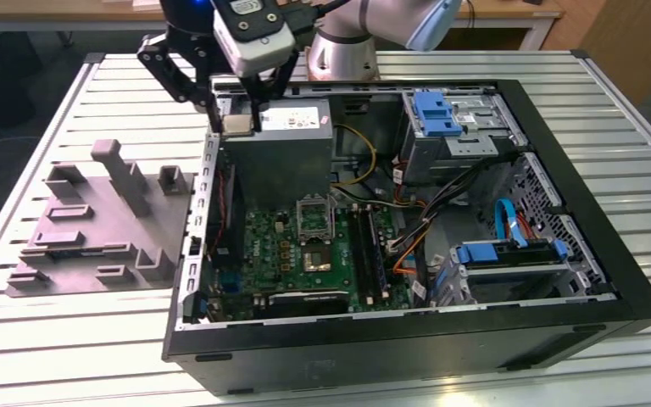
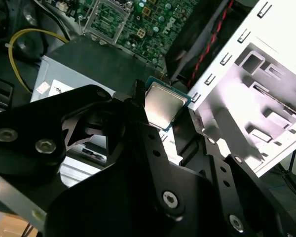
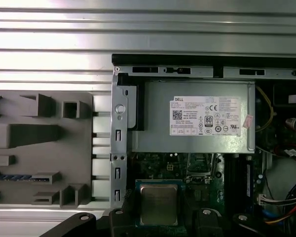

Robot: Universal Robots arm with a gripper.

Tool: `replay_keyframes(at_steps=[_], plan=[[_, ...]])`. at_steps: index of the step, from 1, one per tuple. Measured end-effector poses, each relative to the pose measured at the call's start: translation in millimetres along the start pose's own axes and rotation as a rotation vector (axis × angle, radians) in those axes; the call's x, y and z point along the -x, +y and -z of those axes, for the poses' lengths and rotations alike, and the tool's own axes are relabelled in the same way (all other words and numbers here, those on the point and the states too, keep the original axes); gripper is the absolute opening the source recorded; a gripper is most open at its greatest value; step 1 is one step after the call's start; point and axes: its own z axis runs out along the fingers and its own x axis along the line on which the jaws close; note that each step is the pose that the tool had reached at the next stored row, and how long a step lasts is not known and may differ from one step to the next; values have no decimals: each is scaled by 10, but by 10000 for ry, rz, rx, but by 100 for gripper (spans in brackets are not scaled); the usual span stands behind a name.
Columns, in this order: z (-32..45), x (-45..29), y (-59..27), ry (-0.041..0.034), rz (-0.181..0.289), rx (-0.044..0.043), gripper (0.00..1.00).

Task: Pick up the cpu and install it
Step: 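Pick up the cpu and move it towards the insertion slot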

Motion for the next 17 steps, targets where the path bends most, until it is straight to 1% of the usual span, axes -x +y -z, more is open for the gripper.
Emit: replay_keyframes(at_steps=[9,17], plan=[[-3,198,1,-1,-16,-2,47],[-7,352,1,-1,-31,-3,47]])
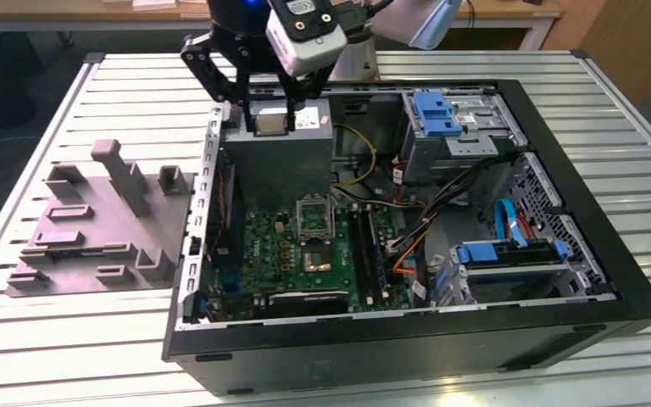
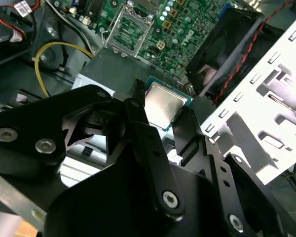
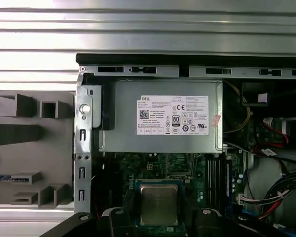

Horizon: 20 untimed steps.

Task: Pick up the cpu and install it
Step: 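Pick up the cpu and move it towards the insertion slot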

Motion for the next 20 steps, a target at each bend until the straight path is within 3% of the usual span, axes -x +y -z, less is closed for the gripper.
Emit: replay_keyframes(at_steps=[10,20], plan=[[-8,233,1,-1,-23,-2,47],[-19,560,3,-1,-33,-2,47]])
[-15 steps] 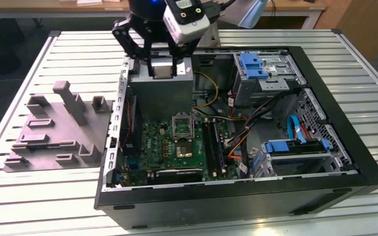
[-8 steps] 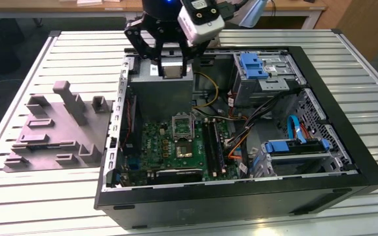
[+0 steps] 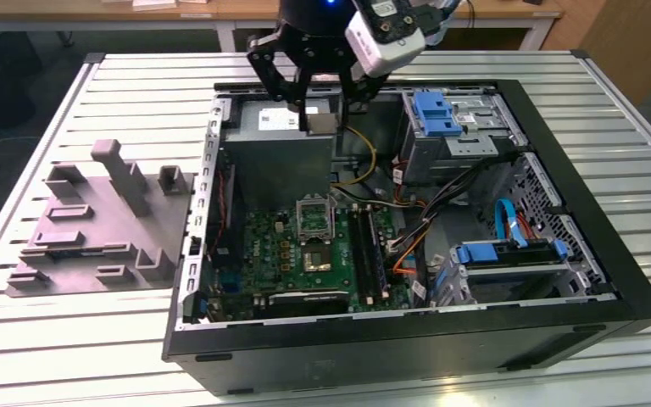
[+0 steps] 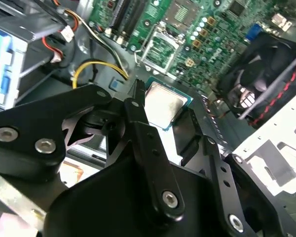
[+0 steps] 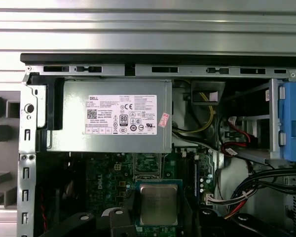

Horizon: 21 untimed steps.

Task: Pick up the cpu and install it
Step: 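Pick up the cpu and move it towards the insertion slot, then place the cpu into insertion slot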

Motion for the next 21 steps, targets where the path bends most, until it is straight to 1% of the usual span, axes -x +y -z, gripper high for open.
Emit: replay_keyframes(at_steps=[3,14,18,19,21], plan=[[-3,63,0,0,-1,0,47],[-6,70,-2,0,-1,0,47],[-41,70,-46,0,-1,0,47],[-56,70,-65,0,-1,0,47],[-90,70,-134,0,-1,-1,47]])
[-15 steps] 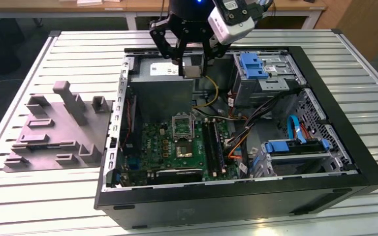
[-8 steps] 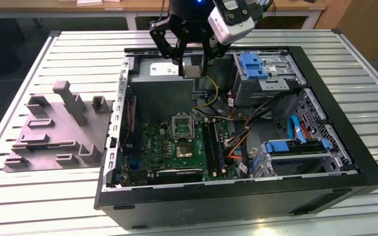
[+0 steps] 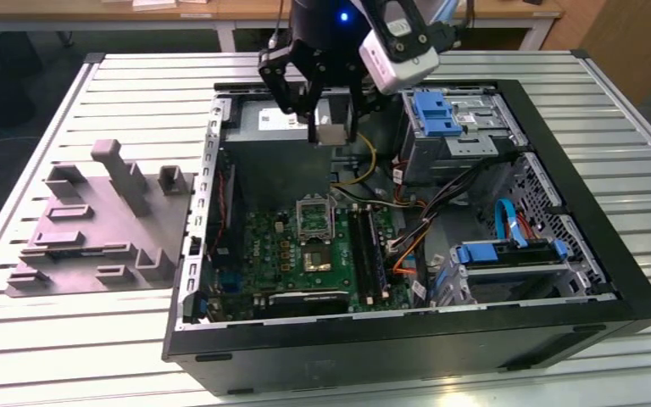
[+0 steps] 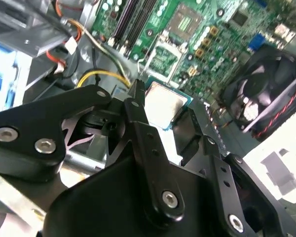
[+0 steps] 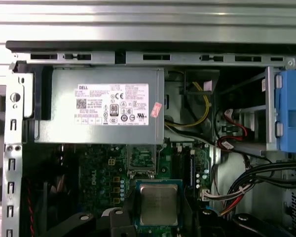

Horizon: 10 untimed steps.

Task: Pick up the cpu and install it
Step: 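Place the cpu into insertion slot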

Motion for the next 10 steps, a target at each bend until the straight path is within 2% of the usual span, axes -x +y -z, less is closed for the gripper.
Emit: replay_keyframes(at_steps=[3,10], plan=[[-50,1,-95,1,-1,-1,47],[-174,0,-210,1,43,2,47]])
